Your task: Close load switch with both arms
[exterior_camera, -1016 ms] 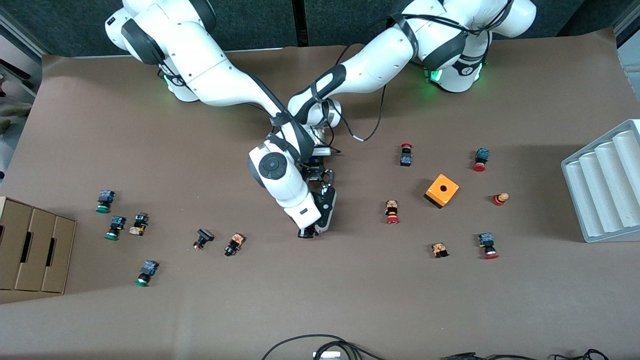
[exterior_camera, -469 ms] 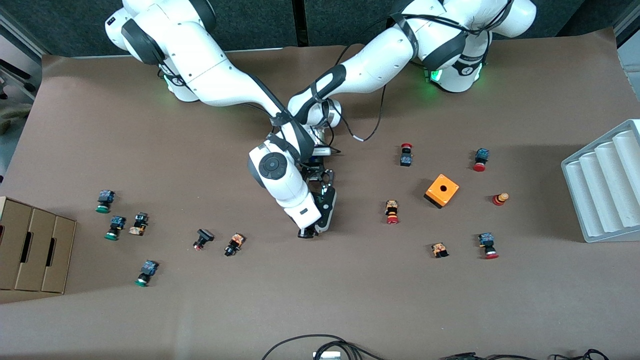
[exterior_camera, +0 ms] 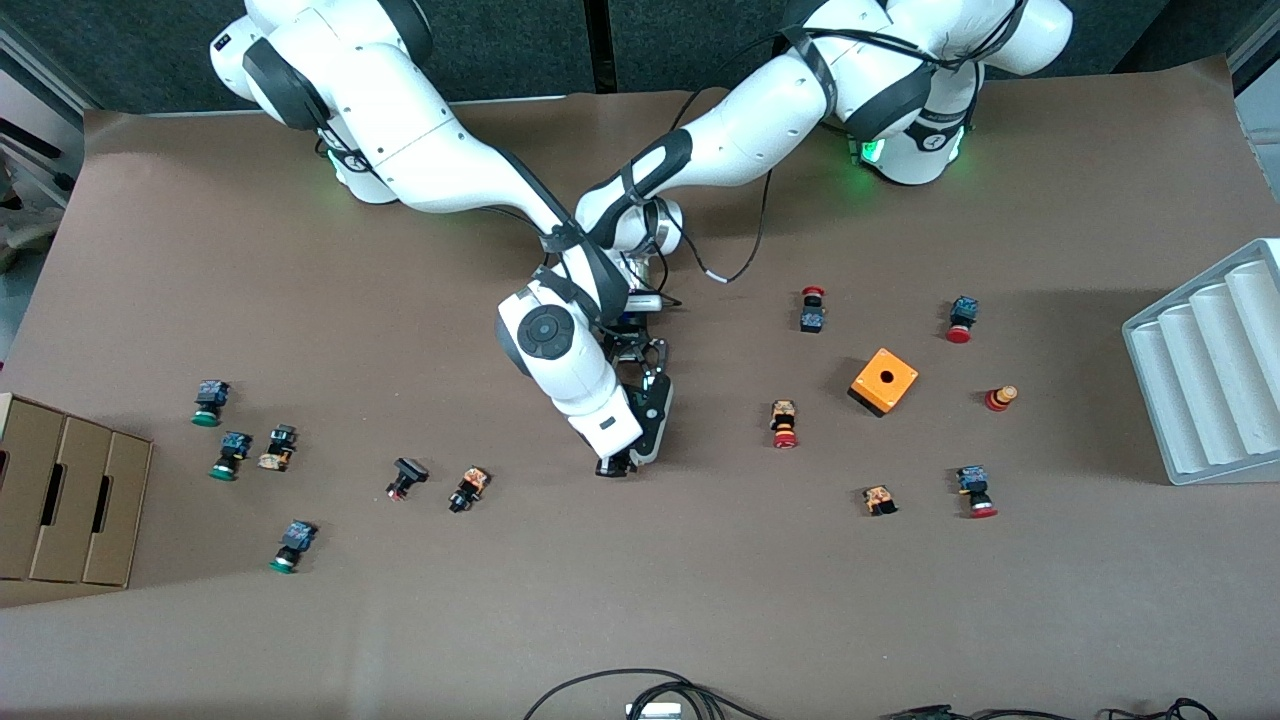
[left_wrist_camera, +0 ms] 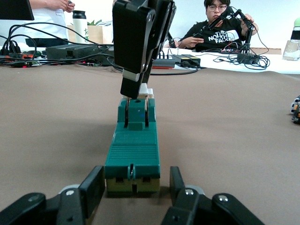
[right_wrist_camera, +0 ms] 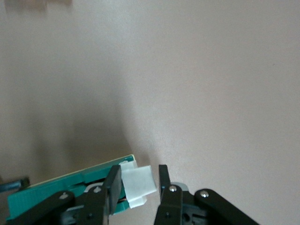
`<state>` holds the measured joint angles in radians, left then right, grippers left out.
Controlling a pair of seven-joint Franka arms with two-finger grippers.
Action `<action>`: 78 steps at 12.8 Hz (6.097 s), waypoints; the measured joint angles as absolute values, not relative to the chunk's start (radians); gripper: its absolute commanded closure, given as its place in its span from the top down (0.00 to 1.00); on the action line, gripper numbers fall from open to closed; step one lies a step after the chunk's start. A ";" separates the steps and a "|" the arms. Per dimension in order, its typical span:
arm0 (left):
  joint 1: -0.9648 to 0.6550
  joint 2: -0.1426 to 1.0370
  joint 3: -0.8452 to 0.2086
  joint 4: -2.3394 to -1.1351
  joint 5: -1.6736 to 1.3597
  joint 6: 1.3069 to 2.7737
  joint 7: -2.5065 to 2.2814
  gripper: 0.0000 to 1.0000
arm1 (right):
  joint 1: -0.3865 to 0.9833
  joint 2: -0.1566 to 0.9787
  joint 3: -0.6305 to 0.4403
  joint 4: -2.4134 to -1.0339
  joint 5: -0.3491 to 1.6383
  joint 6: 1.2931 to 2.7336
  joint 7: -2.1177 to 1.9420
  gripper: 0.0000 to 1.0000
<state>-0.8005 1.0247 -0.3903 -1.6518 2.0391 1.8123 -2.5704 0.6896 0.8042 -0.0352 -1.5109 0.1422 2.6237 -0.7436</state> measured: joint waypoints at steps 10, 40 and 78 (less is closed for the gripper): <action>-0.801 1.025 -0.390 -1.652 2.039 1.812 -2.570 0.64 | 0.687 0.806 -0.043 -1.472 0.142 2.648 -0.740 1.00; -0.799 0.992 -0.390 -1.614 1.878 1.866 -2.371 1.00 | 0.008 0.250 -0.071 -1.546 0.146 1.832 -0.469 1.00; -0.427 0.353 -0.384 -1.584 0.397 2.011 -0.479 1.00 | -0.073 0.079 -0.043 -1.548 0.055 1.649 0.057 1.00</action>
